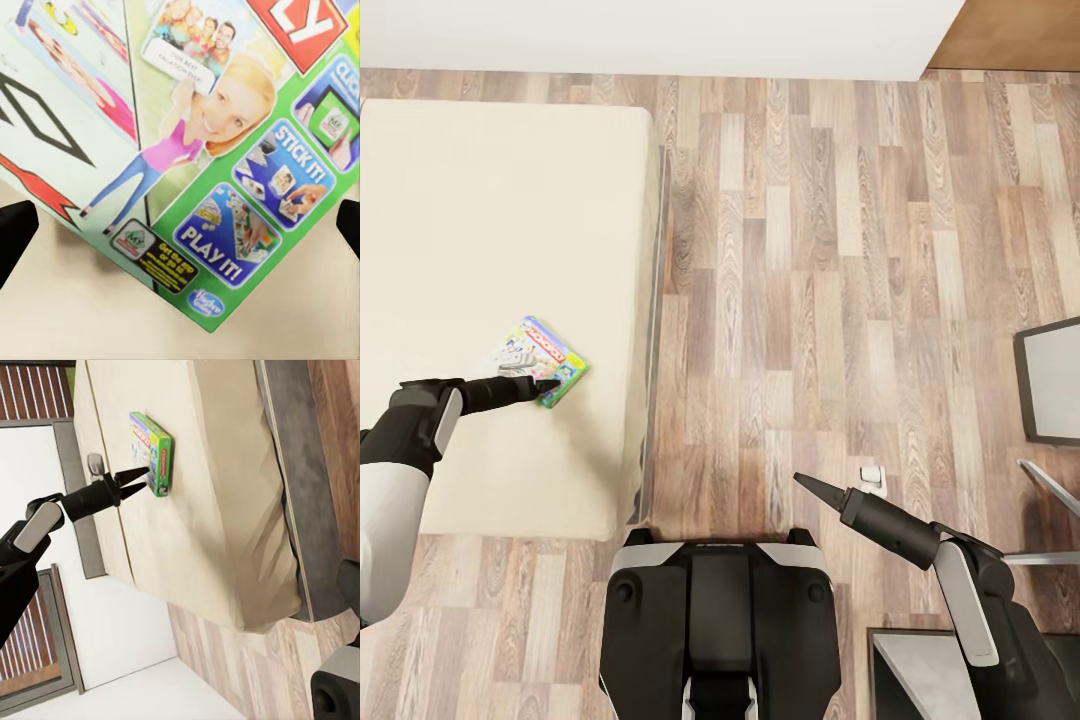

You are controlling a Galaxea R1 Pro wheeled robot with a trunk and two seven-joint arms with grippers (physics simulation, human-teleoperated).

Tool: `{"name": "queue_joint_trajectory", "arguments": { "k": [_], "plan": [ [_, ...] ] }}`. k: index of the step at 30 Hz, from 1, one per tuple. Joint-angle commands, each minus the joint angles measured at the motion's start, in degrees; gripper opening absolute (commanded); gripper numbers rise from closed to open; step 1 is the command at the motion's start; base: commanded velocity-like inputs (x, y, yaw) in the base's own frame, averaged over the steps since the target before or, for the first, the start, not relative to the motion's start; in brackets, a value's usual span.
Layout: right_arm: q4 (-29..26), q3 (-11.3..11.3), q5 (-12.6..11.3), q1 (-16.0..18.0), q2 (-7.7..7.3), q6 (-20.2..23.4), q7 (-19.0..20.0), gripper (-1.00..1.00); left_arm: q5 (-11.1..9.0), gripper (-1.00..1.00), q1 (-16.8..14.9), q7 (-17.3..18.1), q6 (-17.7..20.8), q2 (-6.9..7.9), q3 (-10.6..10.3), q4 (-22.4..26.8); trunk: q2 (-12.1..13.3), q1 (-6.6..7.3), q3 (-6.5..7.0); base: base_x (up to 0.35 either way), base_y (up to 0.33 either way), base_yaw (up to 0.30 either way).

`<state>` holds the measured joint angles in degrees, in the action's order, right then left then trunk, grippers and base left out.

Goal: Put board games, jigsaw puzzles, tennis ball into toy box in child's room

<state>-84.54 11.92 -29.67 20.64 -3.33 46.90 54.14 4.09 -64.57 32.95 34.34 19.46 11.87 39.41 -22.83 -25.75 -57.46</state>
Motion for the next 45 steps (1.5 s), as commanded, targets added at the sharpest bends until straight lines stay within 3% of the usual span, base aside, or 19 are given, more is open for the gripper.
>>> {"name": "queue_joint_trajectory", "arguments": {
  "k": [1,24,26,30,35,45],
  "plan": [
    [0.0,0.0,-0.1,0.0,-0.01,0.3,0.1,1.0,0.4,1.0,0.0,0.6,0.3,-0.02,0.3,0.1,-0.1,-0.03,-0.06,0.0,0.0,0.0],
    [0.0,0.0,-0.1,0.0,-0.01,0.3,0.1,1.0,0.3,1.0,0.0,1.5,0.1,0.61,0.4,0.1,-0.1,-0.03,-0.06,0.0,0.0,0.0],
    [0.0,0.0,-0.1,0.0,-0.01,0.3,0.1,1.0,0.5,1.0,0.0,2.6,1.1,1.28,0.5,0.5,-0.1,-0.03,-0.06,0.0,0.0,0.0],
    [0.0,0.0,-0.1,0.0,-0.01,0.3,0.1,1.0,0.4,1.0,0.0,5.7,6.6,3.7,0.6,3.7,-0.1,-0.03,-0.06,0.0,0.0,0.0],
    [0.0,0.0,-0.1,0.0,-0.01,0.3,0.1,1.0,0.4,1.0,-0.3,7.5,11.9,5.63,0.7,7.5,-0.1,-0.03,-0.06,0.0,0.0,0.0],
    [0.0,0.0,-0.1,0.0,-0.01,0.3,0.1,1.0,0.8,1.0,-5.1,6.9,15.5,5.9,0.6,7.6,-0.1,-0.03,-0.06,0.0,0.0,0.0]
  ]
}}
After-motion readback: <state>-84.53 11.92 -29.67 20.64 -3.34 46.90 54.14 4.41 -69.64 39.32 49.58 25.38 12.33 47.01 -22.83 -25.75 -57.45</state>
